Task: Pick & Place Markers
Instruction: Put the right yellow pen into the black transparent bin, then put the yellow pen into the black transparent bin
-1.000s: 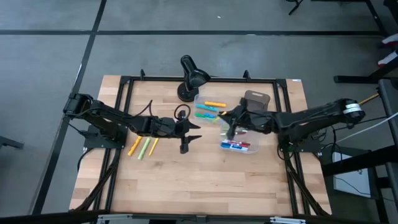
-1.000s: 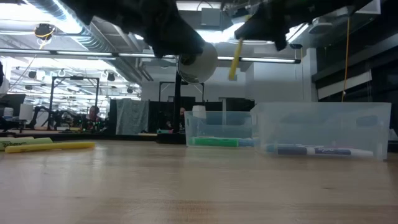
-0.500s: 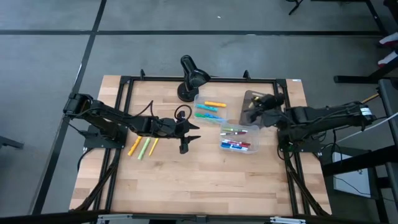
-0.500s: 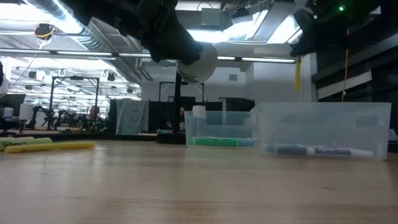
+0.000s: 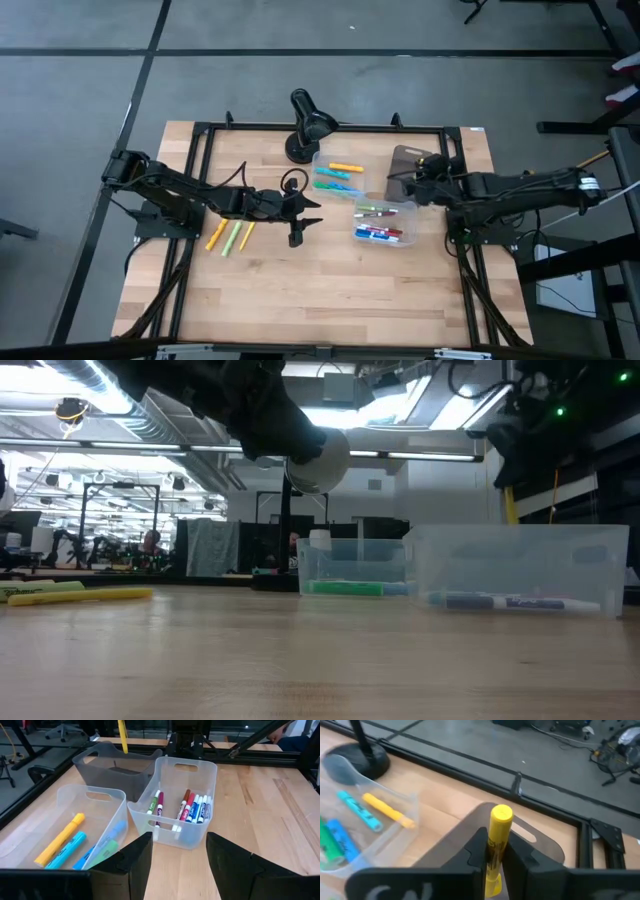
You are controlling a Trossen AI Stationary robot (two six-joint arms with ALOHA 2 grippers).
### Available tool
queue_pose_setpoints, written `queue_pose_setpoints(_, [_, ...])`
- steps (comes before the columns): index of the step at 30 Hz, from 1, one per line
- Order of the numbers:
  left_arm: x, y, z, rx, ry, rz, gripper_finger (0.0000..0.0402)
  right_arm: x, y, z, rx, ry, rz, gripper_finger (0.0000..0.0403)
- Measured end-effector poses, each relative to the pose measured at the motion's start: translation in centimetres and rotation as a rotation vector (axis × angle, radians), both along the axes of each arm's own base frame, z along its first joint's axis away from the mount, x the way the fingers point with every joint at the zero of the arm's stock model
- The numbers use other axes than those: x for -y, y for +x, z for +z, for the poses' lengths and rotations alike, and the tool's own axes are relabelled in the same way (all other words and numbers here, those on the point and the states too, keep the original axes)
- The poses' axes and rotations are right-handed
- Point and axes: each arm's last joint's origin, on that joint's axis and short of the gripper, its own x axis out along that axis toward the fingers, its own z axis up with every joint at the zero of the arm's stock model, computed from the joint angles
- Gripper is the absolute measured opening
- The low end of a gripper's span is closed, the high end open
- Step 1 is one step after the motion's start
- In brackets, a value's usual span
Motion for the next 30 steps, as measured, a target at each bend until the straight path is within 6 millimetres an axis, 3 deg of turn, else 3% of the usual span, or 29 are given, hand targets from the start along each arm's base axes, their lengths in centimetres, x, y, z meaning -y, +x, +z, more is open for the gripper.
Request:
queue_pose_setpoints(8, [0.0, -0.1, -0.2, -0.020, 0.000, 0.001, 0.0180, 0.8, -0.1, -1.5, -0.005, 0.005, -0.055, 0.0081])
queue_pose_setpoints(22, [0.0, -0.2, -0.5, -0.053, -0.023, 0.012, 0.0180, 1.5, -0.2, -1.8, 0.024, 0.101, -0.081, 0.0217])
queue_pose_setpoints(30, [0.3, -1.0, -1.8, -0.193, -0.090, 0.042, 0.0180, 1.4, -0.1, -1.9, 0.014, 0.128, -0.053, 0.0240])
